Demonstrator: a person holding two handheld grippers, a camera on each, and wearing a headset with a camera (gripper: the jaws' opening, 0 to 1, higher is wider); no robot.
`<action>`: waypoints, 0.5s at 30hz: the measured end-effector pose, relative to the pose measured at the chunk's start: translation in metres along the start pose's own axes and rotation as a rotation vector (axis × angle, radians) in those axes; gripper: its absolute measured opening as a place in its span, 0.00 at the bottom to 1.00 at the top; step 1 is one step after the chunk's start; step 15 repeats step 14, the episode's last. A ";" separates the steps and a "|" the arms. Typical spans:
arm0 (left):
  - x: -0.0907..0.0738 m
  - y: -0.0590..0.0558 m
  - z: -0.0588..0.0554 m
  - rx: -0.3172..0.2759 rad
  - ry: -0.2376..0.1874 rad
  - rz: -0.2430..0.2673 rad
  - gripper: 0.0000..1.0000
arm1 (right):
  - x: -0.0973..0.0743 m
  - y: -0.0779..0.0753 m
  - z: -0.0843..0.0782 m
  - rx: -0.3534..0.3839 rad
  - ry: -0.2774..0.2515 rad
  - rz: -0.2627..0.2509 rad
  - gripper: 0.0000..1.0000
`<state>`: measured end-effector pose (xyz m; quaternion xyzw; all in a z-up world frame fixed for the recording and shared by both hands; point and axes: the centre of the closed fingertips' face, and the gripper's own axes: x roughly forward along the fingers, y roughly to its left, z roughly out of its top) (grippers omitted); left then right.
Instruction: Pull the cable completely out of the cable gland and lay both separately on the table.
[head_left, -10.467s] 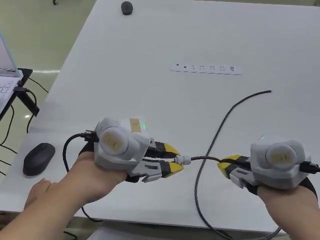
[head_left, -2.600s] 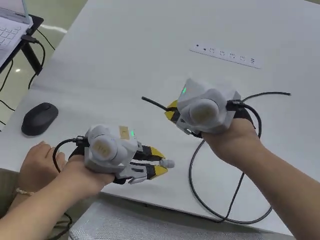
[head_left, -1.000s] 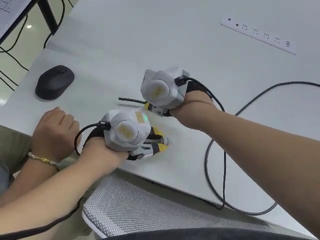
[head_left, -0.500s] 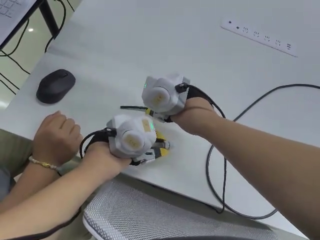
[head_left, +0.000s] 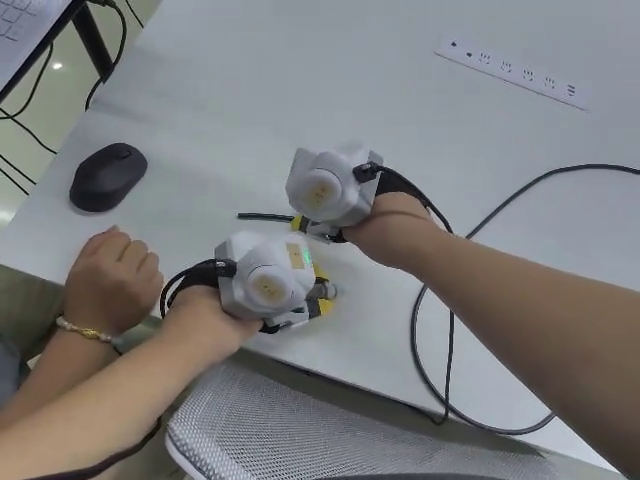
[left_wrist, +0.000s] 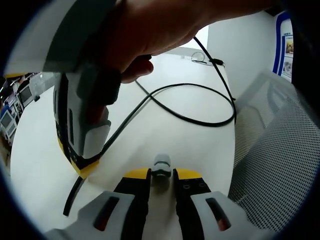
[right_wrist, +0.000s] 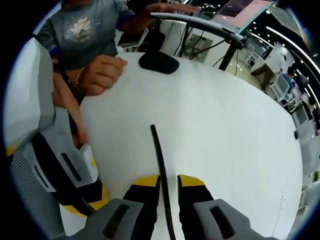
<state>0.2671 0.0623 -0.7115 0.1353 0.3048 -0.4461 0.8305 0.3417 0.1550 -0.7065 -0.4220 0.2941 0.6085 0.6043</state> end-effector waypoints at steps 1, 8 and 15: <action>0.000 0.001 0.000 0.003 0.001 0.003 0.21 | -0.003 0.000 0.001 0.007 -0.008 -0.003 0.12; -0.002 0.001 0.003 -0.013 -0.010 0.004 0.24 | -0.031 -0.004 0.006 0.055 -0.071 -0.034 0.16; -0.011 -0.001 0.010 -0.019 -0.028 -0.002 0.30 | -0.067 -0.010 0.007 0.149 -0.148 -0.076 0.21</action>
